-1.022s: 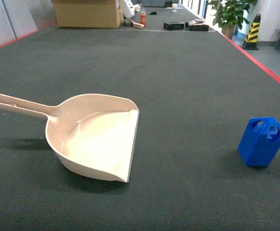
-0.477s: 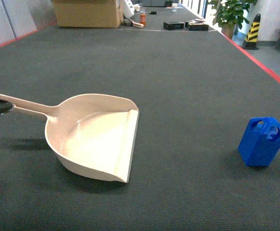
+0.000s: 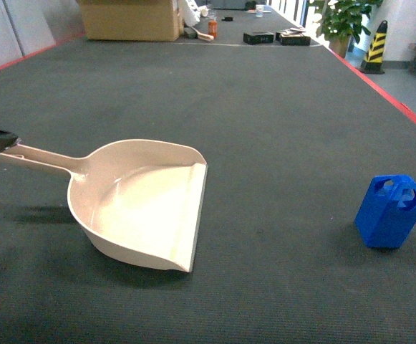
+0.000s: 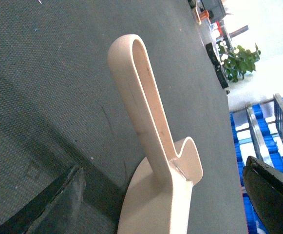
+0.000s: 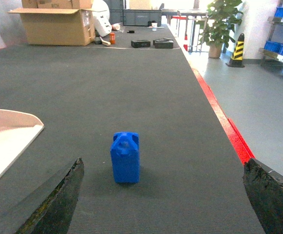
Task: Place part in tray to right shelf
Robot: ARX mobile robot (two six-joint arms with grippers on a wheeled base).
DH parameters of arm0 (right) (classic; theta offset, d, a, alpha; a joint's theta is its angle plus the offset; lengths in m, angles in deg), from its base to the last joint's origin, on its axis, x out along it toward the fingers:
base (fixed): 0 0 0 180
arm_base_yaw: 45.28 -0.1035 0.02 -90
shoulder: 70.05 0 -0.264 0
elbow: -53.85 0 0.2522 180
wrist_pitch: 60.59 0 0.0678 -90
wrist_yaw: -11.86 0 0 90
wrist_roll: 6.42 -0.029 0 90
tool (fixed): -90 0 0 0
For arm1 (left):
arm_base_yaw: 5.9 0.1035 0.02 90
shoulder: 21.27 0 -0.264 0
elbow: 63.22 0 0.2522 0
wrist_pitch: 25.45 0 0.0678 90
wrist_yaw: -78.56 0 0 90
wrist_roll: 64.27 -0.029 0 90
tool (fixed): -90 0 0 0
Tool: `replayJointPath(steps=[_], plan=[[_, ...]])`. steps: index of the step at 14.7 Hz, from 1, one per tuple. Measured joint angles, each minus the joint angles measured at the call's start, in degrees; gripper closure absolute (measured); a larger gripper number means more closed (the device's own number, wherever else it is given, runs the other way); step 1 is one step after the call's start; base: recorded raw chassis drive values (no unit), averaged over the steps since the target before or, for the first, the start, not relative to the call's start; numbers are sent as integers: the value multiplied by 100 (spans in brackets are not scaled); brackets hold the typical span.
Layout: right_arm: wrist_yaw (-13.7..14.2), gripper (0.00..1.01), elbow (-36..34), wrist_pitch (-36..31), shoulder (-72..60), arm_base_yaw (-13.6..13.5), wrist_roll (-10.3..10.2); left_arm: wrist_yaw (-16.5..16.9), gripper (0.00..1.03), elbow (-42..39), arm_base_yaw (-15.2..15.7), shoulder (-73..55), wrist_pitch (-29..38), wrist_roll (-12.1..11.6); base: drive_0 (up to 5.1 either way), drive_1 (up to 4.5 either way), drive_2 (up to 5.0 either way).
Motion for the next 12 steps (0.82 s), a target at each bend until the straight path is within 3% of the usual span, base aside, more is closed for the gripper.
replayJointPath(steps=[6,12], plan=[[0,3,0,0,0,0,0,-15,5,586,-50,-538,149,214,0,0,0],[0,3,0,0,0,0,2,-33,5,1598,-33,-1445,146,660,0,0,0]])
